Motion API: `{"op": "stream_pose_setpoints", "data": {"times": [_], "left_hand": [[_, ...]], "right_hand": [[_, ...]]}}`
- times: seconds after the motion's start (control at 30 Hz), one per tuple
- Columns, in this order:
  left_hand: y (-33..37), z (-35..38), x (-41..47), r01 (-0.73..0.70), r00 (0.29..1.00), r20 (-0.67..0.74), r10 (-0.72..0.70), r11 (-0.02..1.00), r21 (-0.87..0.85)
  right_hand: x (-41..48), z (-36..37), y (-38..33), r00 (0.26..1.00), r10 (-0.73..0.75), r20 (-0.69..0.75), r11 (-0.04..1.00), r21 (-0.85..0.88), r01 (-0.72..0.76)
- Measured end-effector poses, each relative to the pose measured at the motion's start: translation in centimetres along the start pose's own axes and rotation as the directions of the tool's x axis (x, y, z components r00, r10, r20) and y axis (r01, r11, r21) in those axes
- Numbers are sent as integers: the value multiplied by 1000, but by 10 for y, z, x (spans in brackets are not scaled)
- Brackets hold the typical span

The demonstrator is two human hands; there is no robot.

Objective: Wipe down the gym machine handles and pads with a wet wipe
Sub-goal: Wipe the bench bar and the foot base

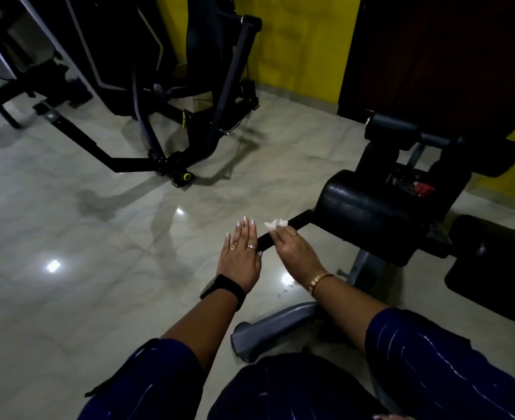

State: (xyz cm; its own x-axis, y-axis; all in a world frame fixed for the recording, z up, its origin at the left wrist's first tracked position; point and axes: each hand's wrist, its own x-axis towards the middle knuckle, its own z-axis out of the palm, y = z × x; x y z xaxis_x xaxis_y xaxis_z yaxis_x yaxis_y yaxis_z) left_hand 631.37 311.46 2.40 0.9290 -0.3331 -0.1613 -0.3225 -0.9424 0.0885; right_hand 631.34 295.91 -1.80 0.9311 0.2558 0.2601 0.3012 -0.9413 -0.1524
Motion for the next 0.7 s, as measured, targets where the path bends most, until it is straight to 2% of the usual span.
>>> {"op": "stream_pose_setpoints", "data": {"times": [0.1, 0.17, 0.23, 0.33, 0.43, 0.57, 0.7], "left_hand": [[2, -2, 6, -30, 999, 19, 29, 999, 44], [2, -3, 11, -45, 997, 65, 43, 999, 28], [3, -2, 14, -53, 993, 109, 49, 998, 32], [5, -1, 17, -47, 986, 160, 38, 997, 57], [3, 2, 18, -63, 984, 174, 47, 994, 87], [1, 4, 16, -76, 986, 155, 59, 992, 102], [-1, 6, 17, -78, 988, 141, 64, 992, 103]], "right_hand": [[6, -4, 32, 978, 154, 144, 983, -126, -136], [9, -2, 31, 950, 224, 217, 974, -83, -211], [10, -2, 18, 908, 353, 226, 933, -15, -360], [14, -7, 9, 886, 397, 240, 898, 99, -429], [22, 3, 18, 892, 387, 235, 898, 123, -422], [26, 11, 20, 853, 466, 233, 840, 186, -510], [16, 12, 0, 947, 307, 91, 918, 235, -320]]}}
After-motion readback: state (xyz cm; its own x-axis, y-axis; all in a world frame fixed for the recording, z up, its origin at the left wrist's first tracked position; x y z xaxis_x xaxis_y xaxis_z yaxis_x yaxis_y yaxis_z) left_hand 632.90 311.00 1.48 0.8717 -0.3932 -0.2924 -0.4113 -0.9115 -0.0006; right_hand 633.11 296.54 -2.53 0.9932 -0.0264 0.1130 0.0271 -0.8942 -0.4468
